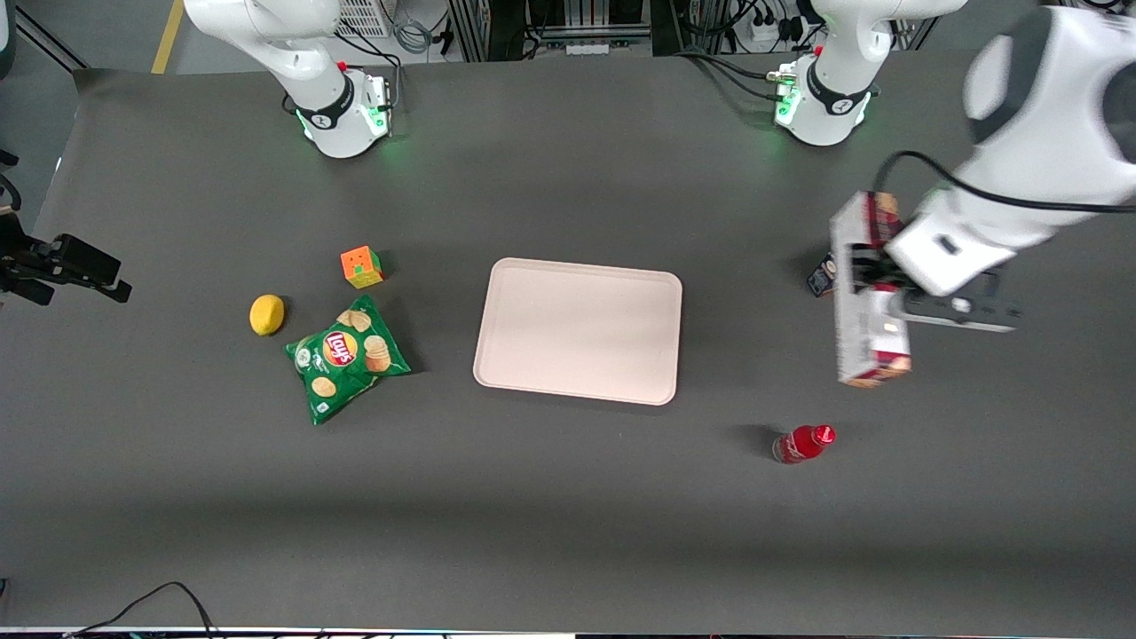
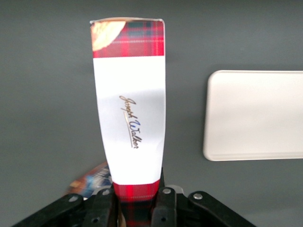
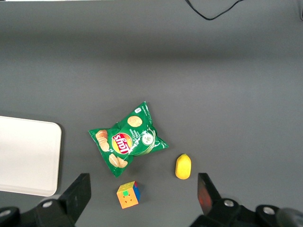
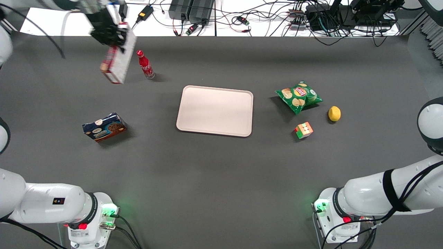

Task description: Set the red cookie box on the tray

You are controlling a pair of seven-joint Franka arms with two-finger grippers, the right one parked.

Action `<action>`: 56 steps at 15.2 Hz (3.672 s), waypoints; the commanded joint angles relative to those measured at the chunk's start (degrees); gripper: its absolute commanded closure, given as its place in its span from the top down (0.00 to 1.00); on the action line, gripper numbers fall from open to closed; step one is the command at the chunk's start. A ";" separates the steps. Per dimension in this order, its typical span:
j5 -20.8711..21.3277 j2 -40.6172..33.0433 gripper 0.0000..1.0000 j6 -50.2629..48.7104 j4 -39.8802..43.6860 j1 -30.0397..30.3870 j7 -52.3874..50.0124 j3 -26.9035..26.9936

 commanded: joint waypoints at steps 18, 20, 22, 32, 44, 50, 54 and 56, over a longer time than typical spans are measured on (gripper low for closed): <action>16.51 22.53 0.06 33.75 -11.79 -11.70 -35.93 -13.17; 18.89 24.64 0.06 35.76 -11.70 -11.97 -37.43 -13.09; 20.21 26.05 0.06 37.44 -11.70 -12.15 -37.44 -12.39; 22.15 28.69 0.79 40.34 -11.17 -13.99 -38.92 -9.04; 8.83 14.31 1.00 24.63 -5.55 -6.19 -20.61 -8.69; 6.33 0.85 1.00 6.44 -3.00 2.96 -4.07 -3.43; 6.51 -5.83 1.00 -0.16 -1.86 4.11 2.81 3.77; 6.42 -7.68 1.00 -3.58 -0.54 4.11 5.79 6.68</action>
